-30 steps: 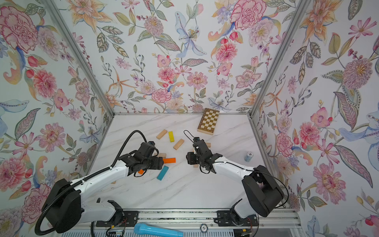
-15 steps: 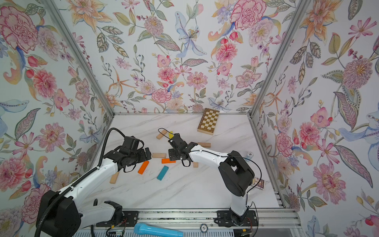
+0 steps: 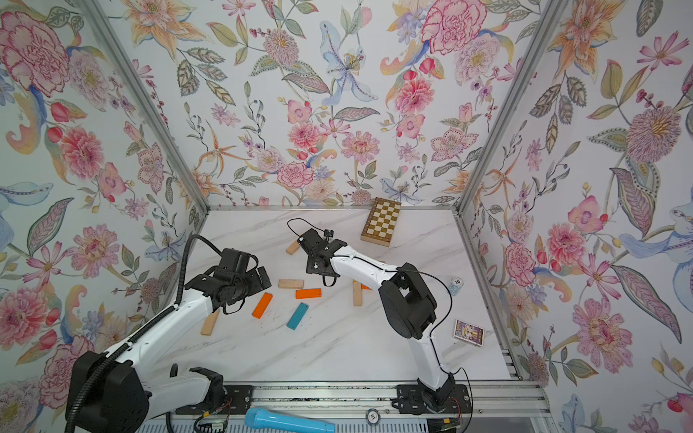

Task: Assemble the number 6 with building blocks
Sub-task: Pick up the building block from the center of the board.

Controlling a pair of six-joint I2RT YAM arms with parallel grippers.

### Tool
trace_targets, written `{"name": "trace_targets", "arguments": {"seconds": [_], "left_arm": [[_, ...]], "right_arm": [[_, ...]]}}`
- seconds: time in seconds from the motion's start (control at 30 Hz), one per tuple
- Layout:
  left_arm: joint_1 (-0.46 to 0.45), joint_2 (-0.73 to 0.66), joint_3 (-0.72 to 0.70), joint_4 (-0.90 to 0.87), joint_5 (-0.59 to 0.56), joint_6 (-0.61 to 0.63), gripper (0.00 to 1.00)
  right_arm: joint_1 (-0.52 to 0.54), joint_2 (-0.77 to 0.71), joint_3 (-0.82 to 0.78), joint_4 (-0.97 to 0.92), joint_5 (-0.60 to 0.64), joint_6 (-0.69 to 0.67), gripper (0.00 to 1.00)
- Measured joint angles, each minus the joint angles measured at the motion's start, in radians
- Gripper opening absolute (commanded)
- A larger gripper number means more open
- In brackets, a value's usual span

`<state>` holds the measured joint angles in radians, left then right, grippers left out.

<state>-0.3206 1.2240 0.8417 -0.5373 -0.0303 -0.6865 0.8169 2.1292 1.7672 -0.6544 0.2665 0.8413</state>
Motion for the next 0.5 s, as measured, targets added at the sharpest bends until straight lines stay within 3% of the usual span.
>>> {"name": "trace_targets", "arguments": {"seconds": [0.17, 0.5], "left_arm": [[0.0, 0.0, -0.031, 0.032, 0.006, -0.009, 0.97], [0.0, 0.0, -0.068, 0.07, 0.027, -0.018, 0.97]], "right_arm": [[-0.015, 0.147, 0.183, -0.097, 0.048, 0.089, 0.67], [-0.072, 0.257, 0.277, -0.171, 0.056, 0.129, 0.64]]}}
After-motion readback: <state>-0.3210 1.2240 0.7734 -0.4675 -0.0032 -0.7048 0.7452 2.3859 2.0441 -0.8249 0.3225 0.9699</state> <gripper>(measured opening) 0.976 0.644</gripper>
